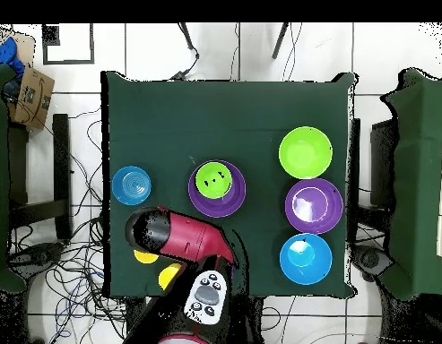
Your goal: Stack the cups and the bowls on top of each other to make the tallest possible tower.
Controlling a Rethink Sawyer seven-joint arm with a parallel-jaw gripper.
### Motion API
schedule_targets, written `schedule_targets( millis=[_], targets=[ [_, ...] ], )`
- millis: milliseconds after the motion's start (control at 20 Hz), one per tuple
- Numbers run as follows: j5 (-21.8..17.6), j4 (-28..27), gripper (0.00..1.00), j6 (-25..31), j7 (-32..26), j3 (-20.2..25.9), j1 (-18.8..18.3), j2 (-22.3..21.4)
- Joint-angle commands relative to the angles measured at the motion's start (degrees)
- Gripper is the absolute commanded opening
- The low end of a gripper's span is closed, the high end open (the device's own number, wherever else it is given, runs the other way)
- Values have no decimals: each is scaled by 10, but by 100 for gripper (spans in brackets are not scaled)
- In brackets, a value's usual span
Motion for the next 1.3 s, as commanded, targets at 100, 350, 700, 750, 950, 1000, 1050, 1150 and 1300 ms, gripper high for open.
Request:
schedule_targets(
  millis=[100, 350, 700, 750, 950, 1000, 1050, 1150, 1300],
  targets=[
    [1, 22, 100, -12, 85, 32, -9, 21],
    [-4, 32, 100, -21, 78, 33, -11, 17],
    [-11, 62, 100, -54, 62, 49, -30, 9],
    [-11, 66, 100, -61, 62, 52, -32, 9],
    [-18, 78, 100, -93, 59, 65, -39, 14],
    [-20, 77, 100, -96, 59, 63, -38, 16],
    [-21, 77, 100, -99, 60, 62, -37, 17],
    [-24, 77, 100, -102, 60, 60, -35, 19],
    [-26, 79, 100, -107, 55, 62, -37, 20]
  ],
)
